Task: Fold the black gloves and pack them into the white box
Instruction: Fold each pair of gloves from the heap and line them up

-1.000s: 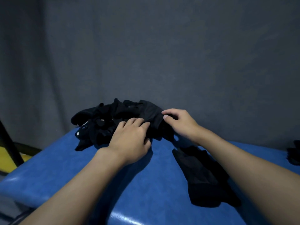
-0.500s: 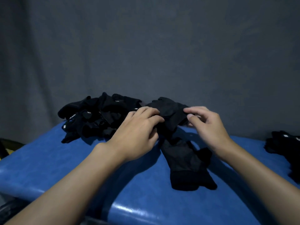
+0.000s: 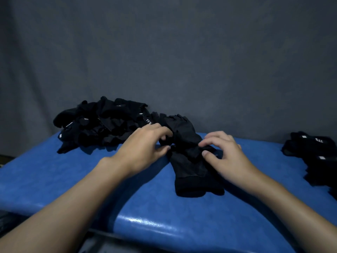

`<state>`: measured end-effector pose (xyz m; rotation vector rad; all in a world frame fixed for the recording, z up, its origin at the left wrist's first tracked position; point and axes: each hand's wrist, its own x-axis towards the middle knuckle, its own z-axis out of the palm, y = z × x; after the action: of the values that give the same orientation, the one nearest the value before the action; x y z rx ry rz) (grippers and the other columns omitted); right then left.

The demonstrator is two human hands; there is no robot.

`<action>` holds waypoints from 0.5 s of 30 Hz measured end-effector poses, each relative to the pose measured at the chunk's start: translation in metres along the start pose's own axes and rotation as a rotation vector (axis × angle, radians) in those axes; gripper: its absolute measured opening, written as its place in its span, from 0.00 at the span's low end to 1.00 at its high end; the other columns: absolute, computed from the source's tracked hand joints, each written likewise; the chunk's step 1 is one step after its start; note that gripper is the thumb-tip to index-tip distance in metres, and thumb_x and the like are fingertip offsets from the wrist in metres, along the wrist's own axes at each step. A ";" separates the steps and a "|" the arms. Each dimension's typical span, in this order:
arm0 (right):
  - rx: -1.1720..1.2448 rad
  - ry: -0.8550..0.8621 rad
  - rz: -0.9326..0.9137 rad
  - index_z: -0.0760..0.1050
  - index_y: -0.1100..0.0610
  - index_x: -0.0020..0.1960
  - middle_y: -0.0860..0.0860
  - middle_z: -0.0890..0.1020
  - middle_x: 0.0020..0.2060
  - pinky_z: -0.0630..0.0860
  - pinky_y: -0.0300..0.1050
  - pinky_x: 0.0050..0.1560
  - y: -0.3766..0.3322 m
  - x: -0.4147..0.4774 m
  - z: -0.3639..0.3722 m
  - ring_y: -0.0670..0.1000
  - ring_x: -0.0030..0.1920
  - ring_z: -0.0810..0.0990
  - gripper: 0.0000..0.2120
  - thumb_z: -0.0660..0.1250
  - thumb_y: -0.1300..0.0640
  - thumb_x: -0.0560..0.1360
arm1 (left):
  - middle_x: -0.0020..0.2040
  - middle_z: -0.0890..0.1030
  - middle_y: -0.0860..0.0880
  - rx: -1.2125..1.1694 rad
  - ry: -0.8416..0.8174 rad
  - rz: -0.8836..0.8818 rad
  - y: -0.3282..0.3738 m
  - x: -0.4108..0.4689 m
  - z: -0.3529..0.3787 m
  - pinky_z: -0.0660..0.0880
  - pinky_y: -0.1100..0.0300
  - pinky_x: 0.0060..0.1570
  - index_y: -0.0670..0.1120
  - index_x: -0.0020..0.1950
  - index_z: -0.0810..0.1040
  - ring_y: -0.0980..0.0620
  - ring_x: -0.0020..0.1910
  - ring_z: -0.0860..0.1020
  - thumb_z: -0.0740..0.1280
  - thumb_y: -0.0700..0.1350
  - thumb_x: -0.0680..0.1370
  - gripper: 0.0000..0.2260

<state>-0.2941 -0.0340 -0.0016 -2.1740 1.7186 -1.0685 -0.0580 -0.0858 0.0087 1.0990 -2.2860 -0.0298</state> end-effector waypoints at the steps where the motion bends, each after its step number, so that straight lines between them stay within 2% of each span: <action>1: -0.006 -0.002 -0.043 0.78 0.41 0.47 0.36 0.74 0.55 0.56 0.43 0.62 -0.003 0.000 0.002 0.41 0.62 0.67 0.09 0.70 0.56 0.75 | 0.46 0.77 0.57 -0.025 0.028 0.007 0.001 0.001 0.000 0.74 0.53 0.51 0.52 0.58 0.78 0.55 0.47 0.75 0.71 0.46 0.76 0.11; 3: -0.012 -0.025 -0.107 0.79 0.42 0.46 0.37 0.74 0.58 0.57 0.47 0.64 -0.009 -0.001 0.006 0.40 0.65 0.65 0.05 0.68 0.51 0.72 | 0.45 0.78 0.57 -0.081 0.044 0.008 0.004 0.003 0.001 0.75 0.53 0.50 0.52 0.59 0.77 0.55 0.46 0.77 0.72 0.46 0.76 0.12; 9: -0.037 -0.100 -0.118 0.78 0.43 0.62 0.34 0.70 0.67 0.55 0.49 0.70 -0.014 0.000 0.011 0.41 0.70 0.60 0.21 0.62 0.47 0.70 | 0.48 0.82 0.55 -0.185 0.053 0.037 0.010 0.009 0.007 0.77 0.52 0.52 0.50 0.61 0.78 0.56 0.49 0.80 0.71 0.43 0.77 0.13; 13: -0.021 -0.077 -0.122 0.77 0.48 0.64 0.33 0.71 0.65 0.58 0.51 0.71 -0.011 0.000 0.009 0.42 0.70 0.63 0.23 0.63 0.49 0.70 | 0.50 0.82 0.56 -0.252 0.077 0.051 0.017 0.012 0.007 0.75 0.58 0.54 0.48 0.63 0.78 0.58 0.51 0.80 0.71 0.42 0.77 0.15; 15: 0.060 -0.047 -0.122 0.77 0.52 0.64 0.37 0.72 0.64 0.64 0.44 0.70 -0.010 0.002 0.004 0.40 0.68 0.68 0.21 0.65 0.52 0.72 | 0.51 0.82 0.55 -0.270 0.083 0.057 0.018 0.015 0.007 0.73 0.64 0.55 0.48 0.65 0.77 0.58 0.52 0.79 0.71 0.41 0.77 0.16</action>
<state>-0.2836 -0.0336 0.0012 -2.2733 1.5318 -1.0735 -0.0818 -0.0859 0.0154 0.8792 -2.1623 -0.2585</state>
